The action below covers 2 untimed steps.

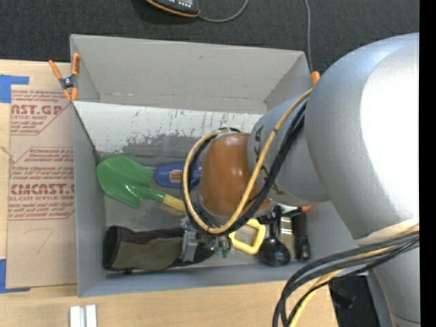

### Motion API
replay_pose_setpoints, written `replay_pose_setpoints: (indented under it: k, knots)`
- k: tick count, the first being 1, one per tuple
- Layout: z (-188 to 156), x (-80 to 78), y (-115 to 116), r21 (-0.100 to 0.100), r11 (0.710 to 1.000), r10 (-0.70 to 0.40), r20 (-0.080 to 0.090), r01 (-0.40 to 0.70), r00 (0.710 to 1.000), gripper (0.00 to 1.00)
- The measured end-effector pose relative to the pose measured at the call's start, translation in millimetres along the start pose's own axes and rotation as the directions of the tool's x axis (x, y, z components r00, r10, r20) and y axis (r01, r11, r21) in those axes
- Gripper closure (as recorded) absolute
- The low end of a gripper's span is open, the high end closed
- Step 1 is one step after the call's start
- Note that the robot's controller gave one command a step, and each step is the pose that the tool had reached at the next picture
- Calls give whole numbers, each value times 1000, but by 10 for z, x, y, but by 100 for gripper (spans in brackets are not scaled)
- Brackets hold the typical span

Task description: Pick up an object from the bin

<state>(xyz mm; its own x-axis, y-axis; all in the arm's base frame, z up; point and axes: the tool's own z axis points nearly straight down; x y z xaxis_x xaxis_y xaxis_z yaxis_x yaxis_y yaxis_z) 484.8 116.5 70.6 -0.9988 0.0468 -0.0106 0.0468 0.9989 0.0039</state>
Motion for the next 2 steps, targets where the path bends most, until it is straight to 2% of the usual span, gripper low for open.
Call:
replay_pose_setpoints:
  k: [1, 2]
  knots:
    - [-1, 0, 0, 0, 1000, 0, 0, 0, 1000, 100]
    - [-1238, -41, 9, 0, 999, -32, -4, 32, 999, 100]
